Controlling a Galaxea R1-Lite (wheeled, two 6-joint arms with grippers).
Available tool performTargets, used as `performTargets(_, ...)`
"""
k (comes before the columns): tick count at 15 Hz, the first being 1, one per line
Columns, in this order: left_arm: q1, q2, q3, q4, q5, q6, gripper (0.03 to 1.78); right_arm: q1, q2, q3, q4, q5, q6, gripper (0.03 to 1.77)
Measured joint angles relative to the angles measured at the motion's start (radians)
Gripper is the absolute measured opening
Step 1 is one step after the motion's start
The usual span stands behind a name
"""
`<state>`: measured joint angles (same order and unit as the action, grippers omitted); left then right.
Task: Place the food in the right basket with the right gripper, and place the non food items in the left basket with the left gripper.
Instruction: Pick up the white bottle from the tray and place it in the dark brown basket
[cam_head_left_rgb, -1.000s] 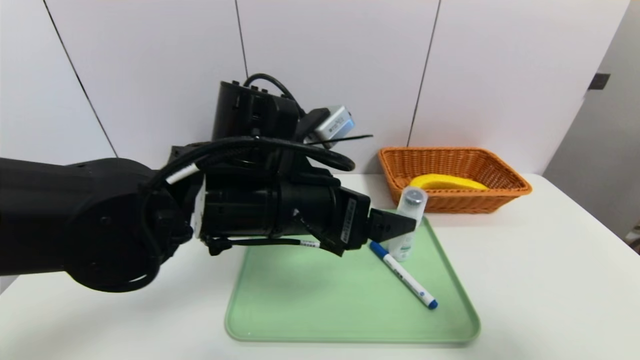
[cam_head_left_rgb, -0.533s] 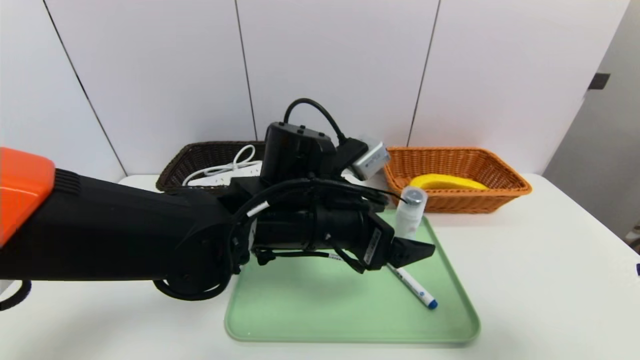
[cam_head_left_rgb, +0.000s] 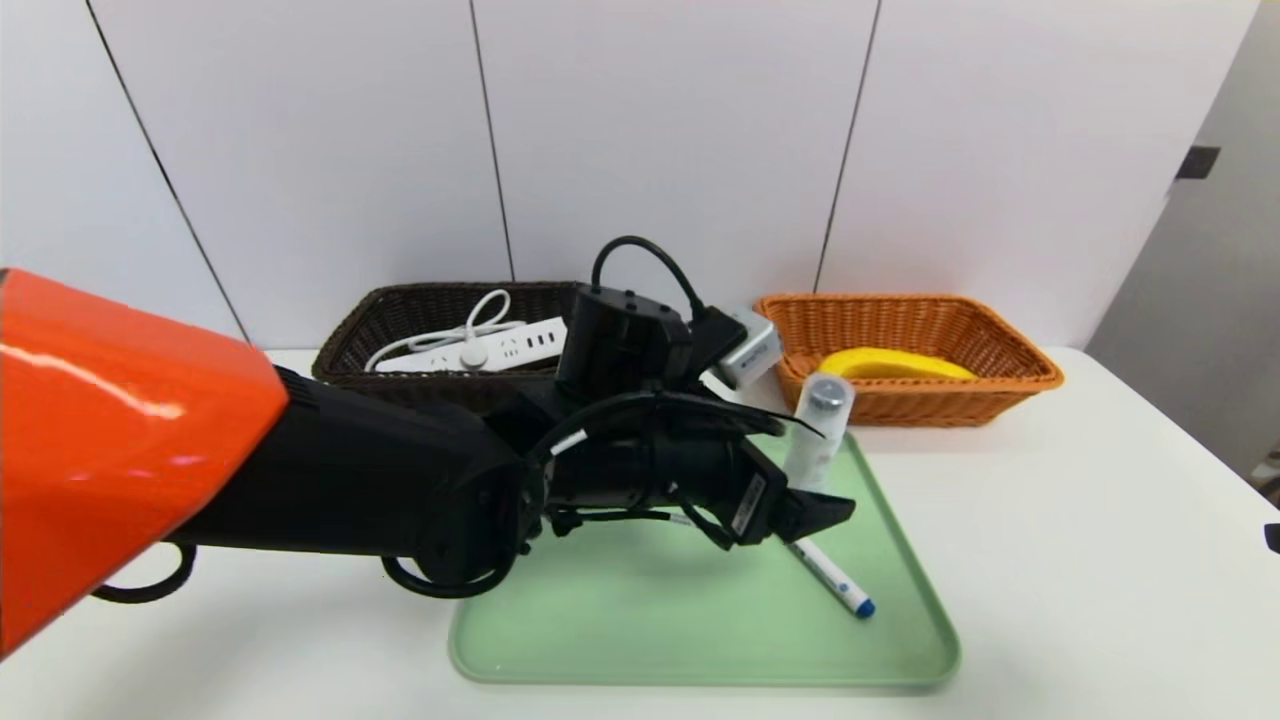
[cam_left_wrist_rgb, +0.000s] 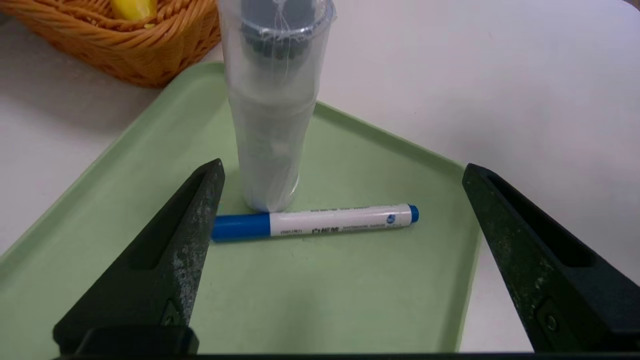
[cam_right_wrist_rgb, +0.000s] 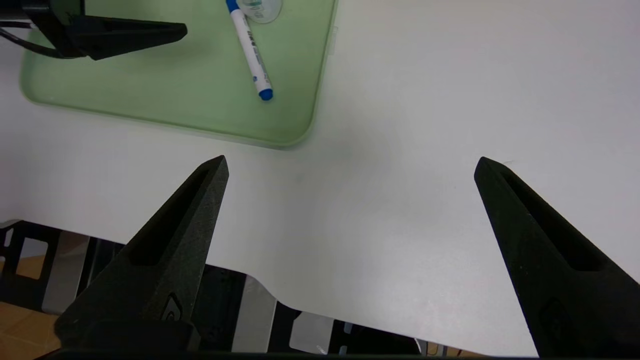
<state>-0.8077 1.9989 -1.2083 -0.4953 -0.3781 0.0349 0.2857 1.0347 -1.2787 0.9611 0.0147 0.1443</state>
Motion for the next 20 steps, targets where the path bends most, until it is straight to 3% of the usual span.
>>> performTargets(3, 0.009, 0.056, -0.016, -0.087, -0.001, 0.003, 1.69, 0.005, 0.008, -0.008, 0.000, 0.000, -0.001, 1.69)
performTargets(18, 0.012, 0.216, -0.167, -0.107, 0.001, -0.007, 1.69, 0.007, 0.032, -0.010, -0.001, 0.000, -0.014, 1.69)
performTargets(20, 0.011, 0.228, -0.188, -0.100, 0.001, -0.017, 1.36, 0.006, 0.034, -0.010, -0.001, -0.001, -0.014, 1.69)
